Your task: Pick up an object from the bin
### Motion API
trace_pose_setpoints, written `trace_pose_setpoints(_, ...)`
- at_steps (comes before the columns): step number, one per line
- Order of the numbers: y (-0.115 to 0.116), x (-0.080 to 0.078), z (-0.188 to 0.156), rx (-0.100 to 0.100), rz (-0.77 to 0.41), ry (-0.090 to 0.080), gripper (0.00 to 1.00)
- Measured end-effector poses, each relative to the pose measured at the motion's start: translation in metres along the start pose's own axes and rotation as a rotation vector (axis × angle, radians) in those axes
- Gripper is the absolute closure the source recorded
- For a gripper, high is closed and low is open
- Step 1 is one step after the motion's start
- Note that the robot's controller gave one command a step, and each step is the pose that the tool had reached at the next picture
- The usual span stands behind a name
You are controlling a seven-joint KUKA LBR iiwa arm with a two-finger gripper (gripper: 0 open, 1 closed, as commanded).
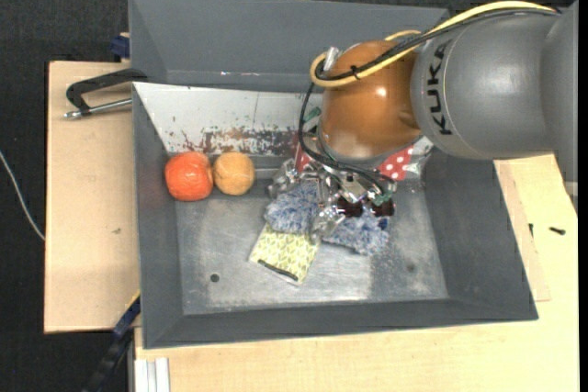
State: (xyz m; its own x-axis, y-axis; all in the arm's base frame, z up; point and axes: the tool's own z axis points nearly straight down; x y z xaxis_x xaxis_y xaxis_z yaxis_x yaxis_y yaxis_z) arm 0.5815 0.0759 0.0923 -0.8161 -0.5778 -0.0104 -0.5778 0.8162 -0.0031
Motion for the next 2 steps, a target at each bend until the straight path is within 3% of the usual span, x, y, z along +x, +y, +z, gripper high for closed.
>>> trace_pose_setpoints(1, -0.0176, -0.0119, 0.0154, -0.010, -0.339, -0.003, 1.00)
trace_pose_setpoints(2, -0.0176, -0.0120, 0.0154, -0.010, -0.339, -0.004, 1.00)
